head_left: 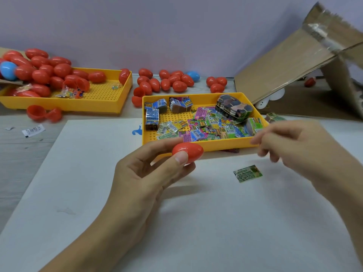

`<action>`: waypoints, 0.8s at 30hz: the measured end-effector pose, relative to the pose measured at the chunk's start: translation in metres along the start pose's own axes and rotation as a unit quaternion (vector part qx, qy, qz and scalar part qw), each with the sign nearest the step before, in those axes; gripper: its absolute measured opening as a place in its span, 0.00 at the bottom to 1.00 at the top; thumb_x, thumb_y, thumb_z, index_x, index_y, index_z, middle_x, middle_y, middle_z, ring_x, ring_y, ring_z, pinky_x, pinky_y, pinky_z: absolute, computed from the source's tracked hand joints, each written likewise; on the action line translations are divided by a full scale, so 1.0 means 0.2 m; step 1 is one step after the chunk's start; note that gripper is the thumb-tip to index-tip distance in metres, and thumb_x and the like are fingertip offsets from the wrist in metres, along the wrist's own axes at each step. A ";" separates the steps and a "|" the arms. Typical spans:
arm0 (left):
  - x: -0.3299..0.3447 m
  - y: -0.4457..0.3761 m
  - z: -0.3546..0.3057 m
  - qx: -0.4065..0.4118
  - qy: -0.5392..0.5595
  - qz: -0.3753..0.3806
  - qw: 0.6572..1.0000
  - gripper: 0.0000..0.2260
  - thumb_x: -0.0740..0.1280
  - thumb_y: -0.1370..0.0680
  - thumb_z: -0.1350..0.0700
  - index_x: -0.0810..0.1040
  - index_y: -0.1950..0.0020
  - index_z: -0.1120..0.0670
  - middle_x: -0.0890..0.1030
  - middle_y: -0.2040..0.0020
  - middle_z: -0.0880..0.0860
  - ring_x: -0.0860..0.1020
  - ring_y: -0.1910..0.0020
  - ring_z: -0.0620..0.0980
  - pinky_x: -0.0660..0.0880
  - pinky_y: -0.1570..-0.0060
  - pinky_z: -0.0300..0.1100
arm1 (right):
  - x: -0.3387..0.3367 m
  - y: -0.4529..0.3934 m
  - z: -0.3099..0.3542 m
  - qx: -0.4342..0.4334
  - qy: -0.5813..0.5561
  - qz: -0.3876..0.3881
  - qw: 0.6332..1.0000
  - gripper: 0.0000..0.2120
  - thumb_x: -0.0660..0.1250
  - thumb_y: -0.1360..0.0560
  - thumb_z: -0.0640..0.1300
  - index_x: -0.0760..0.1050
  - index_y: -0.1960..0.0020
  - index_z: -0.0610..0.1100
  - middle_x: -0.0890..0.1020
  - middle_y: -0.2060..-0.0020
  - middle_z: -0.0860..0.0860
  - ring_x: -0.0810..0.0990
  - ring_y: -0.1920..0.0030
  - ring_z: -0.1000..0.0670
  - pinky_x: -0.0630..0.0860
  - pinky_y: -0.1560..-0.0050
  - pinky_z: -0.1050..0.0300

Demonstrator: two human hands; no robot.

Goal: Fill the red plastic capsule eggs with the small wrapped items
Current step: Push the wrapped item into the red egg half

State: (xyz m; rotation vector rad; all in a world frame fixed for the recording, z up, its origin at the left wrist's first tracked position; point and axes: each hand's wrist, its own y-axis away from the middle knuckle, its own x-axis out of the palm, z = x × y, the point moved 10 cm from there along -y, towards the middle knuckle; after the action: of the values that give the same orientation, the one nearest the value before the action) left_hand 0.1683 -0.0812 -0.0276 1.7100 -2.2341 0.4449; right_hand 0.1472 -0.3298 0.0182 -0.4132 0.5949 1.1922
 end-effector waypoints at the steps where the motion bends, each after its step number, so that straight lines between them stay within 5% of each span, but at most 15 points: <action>1: 0.00 0.00 0.00 0.000 0.002 0.000 1.000 0.14 0.76 0.34 0.55 0.87 0.49 0.54 0.86 0.51 0.59 0.86 0.50 0.56 0.82 0.50 0.45 | 0.03 0.01 -0.02 0.004 0.087 0.046 0.995 0.12 0.66 0.28 0.42 0.83 0.65 0.53 0.83 0.69 0.56 0.77 0.71 0.57 0.71 0.69 0.60; 6: 0.01 0.00 -0.01 0.009 0.000 0.006 1.000 0.12 0.77 0.35 0.56 0.87 0.52 0.54 0.86 0.53 0.56 0.86 0.52 0.54 0.82 0.50 0.44 | 0.15 0.06 -0.08 0.015 0.271 0.193 0.943 0.08 0.74 0.30 0.56 0.76 0.54 0.63 0.76 0.53 0.60 0.76 0.54 0.59 0.75 0.52 0.59; 16: 0.04 0.01 0.00 0.003 -0.015 0.029 0.999 0.07 0.75 0.34 0.57 0.81 0.59 0.57 0.84 0.52 0.61 0.85 0.51 0.62 0.82 0.58 0.48 | 0.20 0.05 -0.07 -0.011 0.234 0.179 0.955 0.06 0.73 0.27 0.47 0.76 0.58 0.55 0.78 0.57 0.56 0.77 0.57 0.56 0.75 0.56 0.61; 20: 0.04 0.01 0.00 0.005 -0.016 0.033 0.999 0.06 0.71 0.34 0.60 0.80 0.58 0.56 0.81 0.56 0.59 0.85 0.54 0.62 0.81 0.63 0.48 | 0.21 0.04 -0.02 -0.008 0.054 0.141 0.989 0.15 0.75 0.30 0.37 0.76 0.52 0.53 0.80 0.58 0.48 0.81 0.60 0.49 0.81 0.58 0.51; 22: 0.04 0.01 0.01 -0.003 -0.050 0.029 0.998 0.06 0.65 0.33 0.63 0.81 0.61 0.55 0.81 0.60 0.58 0.83 0.64 0.58 0.78 0.68 0.46 | 0.24 0.07 0.07 -0.028 -0.137 0.145 0.979 0.17 0.76 0.32 0.33 0.77 0.49 0.48 0.83 0.60 0.44 0.84 0.63 0.47 0.81 0.64 0.55; 24: 0.05 0.02 0.01 0.003 -0.087 0.033 0.996 0.10 0.60 0.32 0.64 0.80 0.64 0.55 0.80 0.62 0.55 0.78 0.66 0.56 0.75 0.69 0.46 | 0.25 0.10 0.15 -0.063 -0.239 0.136 0.959 0.19 0.77 0.36 0.38 0.77 0.47 0.45 0.84 0.63 0.43 0.85 0.64 0.46 0.80 0.67 0.58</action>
State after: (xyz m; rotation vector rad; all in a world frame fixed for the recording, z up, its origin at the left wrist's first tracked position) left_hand 0.1620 -0.0888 -0.0251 1.7437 -2.4194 0.3290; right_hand 0.1461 -0.2684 0.0112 -0.1374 0.1566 1.5363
